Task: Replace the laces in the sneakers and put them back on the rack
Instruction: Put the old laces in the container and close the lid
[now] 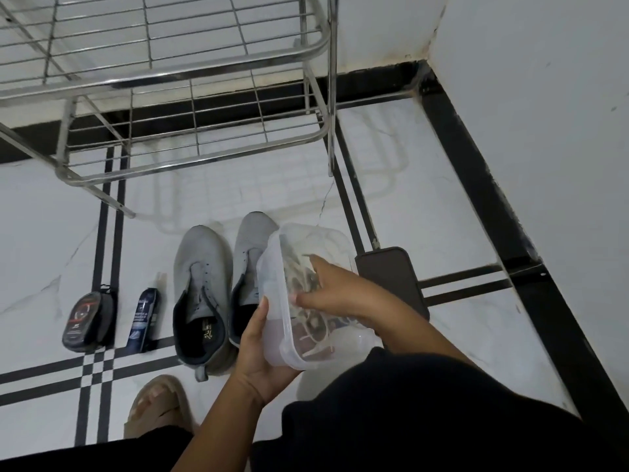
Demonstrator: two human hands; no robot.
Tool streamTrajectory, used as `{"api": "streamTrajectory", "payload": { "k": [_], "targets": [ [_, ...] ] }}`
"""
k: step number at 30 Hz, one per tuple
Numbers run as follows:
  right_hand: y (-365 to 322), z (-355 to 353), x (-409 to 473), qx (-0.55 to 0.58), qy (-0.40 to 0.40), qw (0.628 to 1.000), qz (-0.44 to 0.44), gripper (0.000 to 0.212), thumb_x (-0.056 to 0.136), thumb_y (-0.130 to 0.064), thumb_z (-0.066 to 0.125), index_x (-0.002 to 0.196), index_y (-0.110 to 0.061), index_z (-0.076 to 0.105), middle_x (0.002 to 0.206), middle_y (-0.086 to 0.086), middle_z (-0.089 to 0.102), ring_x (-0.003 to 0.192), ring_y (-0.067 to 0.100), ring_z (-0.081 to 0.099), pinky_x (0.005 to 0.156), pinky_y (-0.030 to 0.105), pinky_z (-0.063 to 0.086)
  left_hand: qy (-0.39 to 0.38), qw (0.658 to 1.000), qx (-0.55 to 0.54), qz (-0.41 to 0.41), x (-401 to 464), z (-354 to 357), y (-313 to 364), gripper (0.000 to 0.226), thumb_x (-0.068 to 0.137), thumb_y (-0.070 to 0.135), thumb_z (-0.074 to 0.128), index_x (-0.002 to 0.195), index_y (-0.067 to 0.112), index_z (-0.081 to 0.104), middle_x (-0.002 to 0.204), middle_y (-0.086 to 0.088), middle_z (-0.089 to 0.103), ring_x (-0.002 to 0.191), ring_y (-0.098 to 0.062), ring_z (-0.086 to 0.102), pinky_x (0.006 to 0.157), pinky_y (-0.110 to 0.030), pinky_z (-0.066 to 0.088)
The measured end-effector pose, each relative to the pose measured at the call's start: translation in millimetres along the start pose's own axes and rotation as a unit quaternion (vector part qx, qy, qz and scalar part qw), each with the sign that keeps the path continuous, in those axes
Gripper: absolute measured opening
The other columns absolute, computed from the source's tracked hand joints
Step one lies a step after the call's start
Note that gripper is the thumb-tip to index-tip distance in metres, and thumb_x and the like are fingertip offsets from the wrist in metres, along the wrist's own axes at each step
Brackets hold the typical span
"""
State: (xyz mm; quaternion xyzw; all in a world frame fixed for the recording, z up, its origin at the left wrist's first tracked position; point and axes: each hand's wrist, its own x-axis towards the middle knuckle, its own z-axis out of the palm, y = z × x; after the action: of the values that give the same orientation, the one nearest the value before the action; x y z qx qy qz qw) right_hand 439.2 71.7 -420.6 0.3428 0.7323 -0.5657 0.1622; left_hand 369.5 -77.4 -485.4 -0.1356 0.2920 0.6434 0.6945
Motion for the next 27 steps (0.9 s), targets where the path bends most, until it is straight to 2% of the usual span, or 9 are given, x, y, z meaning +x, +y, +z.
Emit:
{"api": "streamTrajectory", "payload": {
  "k": [3,7,9,11,13,16,19,22,27],
  "targets": [
    [-2.5,-20.3,-19.5,0.016,-0.009,1.000,-0.021,0.044,0.089,-0.026,0.066,0.132,-0.024,0.054,0.118,-0.009,0.062,0.101,0.014,0.066,0.088,0.035,0.055,-0.011,1.000,-0.004,0.019,2.6,-5.3,-1.3,0.086,0.079,0.055,0.067,0.147,0.012,0.037,0.149,-0.021,0.037,0.133,-0.040,0.039,0.103,-0.059,0.035],
    [24.4,-63.3,-32.1,0.200,0.237,0.951,-0.016,0.015,0.092,-0.020,0.063,0.104,-0.015,0.070,0.092,0.001,0.073,0.080,0.014,0.071,0.059,0.023,0.055,-0.052,0.998,-0.024,0.024,6.3,-8.6,1.6,0.078,0.081,0.057,0.061,0.142,0.011,0.046,0.148,-0.020,0.041,0.134,-0.040,0.041,0.105,-0.060,0.033],
    [68.9,-74.9,-16.9,0.095,0.328,0.938,0.061,0.021,0.091,-0.026,0.063,0.106,-0.012,0.069,0.098,0.004,0.072,0.091,0.020,0.070,0.075,0.031,0.057,-0.080,0.996,-0.035,0.030,7.0,-9.6,1.7,0.081,0.081,0.058,0.062,0.145,0.013,0.042,0.151,-0.018,0.036,0.138,-0.040,0.034,0.111,-0.062,0.023],
    [121.4,-70.2,2.3,-0.034,0.294,0.935,0.195,0.051,0.086,-0.039,0.067,0.125,-0.007,0.057,0.124,0.011,0.062,0.115,0.029,0.058,0.096,0.040,0.049,-0.080,0.996,-0.038,0.033,7.7,-12.2,1.1,0.088,0.078,0.059,0.064,0.149,0.015,0.033,0.154,-0.018,0.029,0.143,-0.041,0.023,0.114,-0.064,0.012],
    [163.9,-50.0,17.1,-0.052,0.217,0.922,0.316,0.103,0.070,-0.056,0.077,0.144,-0.003,0.030,0.145,0.018,0.040,0.132,0.035,0.042,0.105,0.046,0.042,-0.074,0.996,-0.038,0.026,6.9,-13.9,0.5,0.093,0.074,0.058,0.069,0.149,0.017,0.033,0.154,-0.019,0.029,0.143,-0.042,0.021,0.113,-0.065,0.011],
    [197.9,-14.9,26.3,-0.102,0.234,0.902,0.349,0.140,0.056,-0.064,0.082,0.150,-0.002,-0.001,0.154,0.020,0.015,0.142,0.037,0.021,0.113,0.049,0.030,-0.051,0.998,-0.042,0.016,4.4,-18.6,-0.2,0.094,0.072,0.057,0.072,0.148,0.014,0.036,0.151,-0.022,0.034,0.140,-0.044,0.029,0.112,-0.065,0.017],
    [199.9,-3.2,27.6,-0.171,0.311,0.877,0.326,0.121,0.064,-0.053,0.083,0.148,-0.003,0.012,0.146,0.020,0.030,0.134,0.037,0.034,0.107,0.046,0.035,-0.047,0.998,-0.035,0.002,5.2,-23.6,-1.1,0.098,0.074,0.059,0.070,0.150,0.014,0.028,0.153,-0.026,0.026,0.140,-0.047,0.026,0.112,-0.066,0.017],
    [199.6,-16.4,28.5,-0.107,0.317,0.873,0.354,0.087,0.071,-0.038,0.083,0.137,-0.009,0.034,0.138,0.017,0.042,0.128,0.035,0.042,0.101,0.047,0.039,-0.026,0.998,-0.049,-0.006,8.4,-24.8,-2.7,0.097,0.074,0.062,0.068,0.150,0.015,0.029,0.153,-0.024,0.028,0.140,-0.046,0.027,0.112,-0.066,0.016],
    [208.1,-17.0,28.4,-0.075,0.338,0.874,0.342,0.056,0.084,-0.026,0.072,0.129,-0.007,0.044,0.132,0.017,0.046,0.122,0.035,0.046,0.094,0.045,0.045,-0.004,0.999,-0.047,-0.002,10.0,-22.8,-4.8,0.095,0.073,0.063,0.069,0.148,0.017,0.034,0.151,-0.020,0.035,0.138,-0.045,0.032,0.111,-0.066,0.018]
  ]
}}
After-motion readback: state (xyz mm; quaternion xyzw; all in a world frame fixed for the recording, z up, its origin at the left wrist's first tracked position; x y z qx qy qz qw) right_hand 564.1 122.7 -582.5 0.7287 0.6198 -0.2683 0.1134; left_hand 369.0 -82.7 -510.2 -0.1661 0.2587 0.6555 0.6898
